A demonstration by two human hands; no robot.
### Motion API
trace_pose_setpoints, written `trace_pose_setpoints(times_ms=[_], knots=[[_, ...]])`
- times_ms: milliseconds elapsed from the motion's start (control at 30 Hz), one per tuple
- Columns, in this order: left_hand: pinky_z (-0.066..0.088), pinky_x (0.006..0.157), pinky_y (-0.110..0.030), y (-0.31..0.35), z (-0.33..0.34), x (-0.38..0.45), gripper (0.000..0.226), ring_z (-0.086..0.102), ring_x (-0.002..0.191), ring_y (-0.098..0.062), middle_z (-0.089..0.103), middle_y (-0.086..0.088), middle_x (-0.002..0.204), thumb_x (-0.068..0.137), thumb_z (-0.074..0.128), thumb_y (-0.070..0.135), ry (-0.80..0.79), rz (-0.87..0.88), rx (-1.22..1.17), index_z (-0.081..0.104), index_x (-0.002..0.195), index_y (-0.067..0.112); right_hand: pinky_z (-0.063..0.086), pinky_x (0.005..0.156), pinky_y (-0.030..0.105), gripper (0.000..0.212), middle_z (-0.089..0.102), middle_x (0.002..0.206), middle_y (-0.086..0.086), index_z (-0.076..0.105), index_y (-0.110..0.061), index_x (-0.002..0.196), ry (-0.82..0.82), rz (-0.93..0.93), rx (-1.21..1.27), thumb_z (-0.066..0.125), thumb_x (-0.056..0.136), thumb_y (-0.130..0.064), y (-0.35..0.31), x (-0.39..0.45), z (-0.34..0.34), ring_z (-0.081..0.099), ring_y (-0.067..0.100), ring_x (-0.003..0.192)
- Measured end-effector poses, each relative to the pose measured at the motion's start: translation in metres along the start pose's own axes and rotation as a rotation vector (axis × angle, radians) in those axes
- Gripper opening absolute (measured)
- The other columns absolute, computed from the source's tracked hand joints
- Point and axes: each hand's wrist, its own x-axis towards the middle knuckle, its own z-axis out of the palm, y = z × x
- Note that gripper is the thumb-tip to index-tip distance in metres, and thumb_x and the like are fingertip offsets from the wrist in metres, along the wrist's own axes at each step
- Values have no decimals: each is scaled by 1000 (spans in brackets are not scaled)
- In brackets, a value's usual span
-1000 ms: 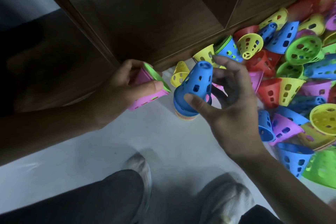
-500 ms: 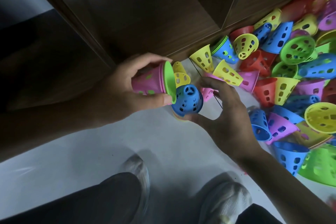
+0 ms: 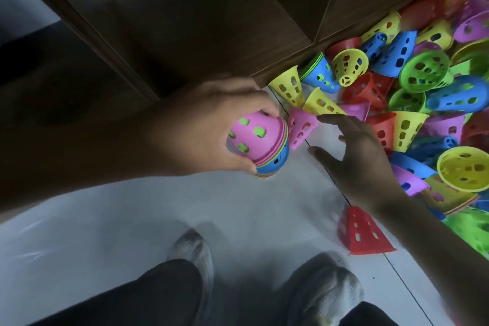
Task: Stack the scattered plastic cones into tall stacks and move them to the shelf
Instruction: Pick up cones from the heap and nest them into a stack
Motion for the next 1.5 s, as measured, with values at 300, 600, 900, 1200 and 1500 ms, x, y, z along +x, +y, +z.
trace_pose_setpoints(times_ms=[300, 600, 900, 1200, 1500], knots=[[42, 77, -1, 2, 11, 14, 75, 49, 102, -1, 48, 19, 108, 59, 94, 41, -33, 46, -42, 63, 126, 26, 49, 87, 39, 35, 66, 119, 11, 64, -14, 126, 5, -70, -155, 69, 91, -17, 17, 31, 12, 57, 34, 110], [61, 80, -33, -8, 36, 16, 81, 66, 105, -8, 67, 15, 115, 56, 96, 43, -38, -124, -207, 59, 127, 31, 54, 79, 44, 22, 71, 105, 10, 69, -12, 114, 43, -35, -186, 65, 94, -21, 25, 30, 25, 60, 34, 100], [54, 85, -39, -41, 38, 0, 56, 62, 106, -16, 63, 6, 120, 91, 54, 56, 14, -124, -384, 62, 128, 15, 53, 69, 38, 13, 72, 91, 10, 72, -9, 95, 94, -11, -120, 64, 95, -19, 30, 19, 31, 65, 31, 82], [44, 103, -19, -88, 65, 6, 65, 51, 129, -4, 51, 0, 142, 94, 44, 64, -10, -276, -396, 69, 125, 12, 55, 76, 42, 10, 72, 79, 8, 69, -14, 85, 236, 367, 529, 68, 94, -17, 15, -6, 10, 67, 33, 75], [31, 121, -44, -111, 83, 12, 95, 35, 146, -7, 41, 7, 157, 79, 39, 90, -135, -285, -368, 58, 141, 20, 57, 75, 26, 28, 68, 77, 1, 72, -21, 77, 166, 481, 1084, 56, 98, -16, -51, -19, -19, 66, 17, 77]])
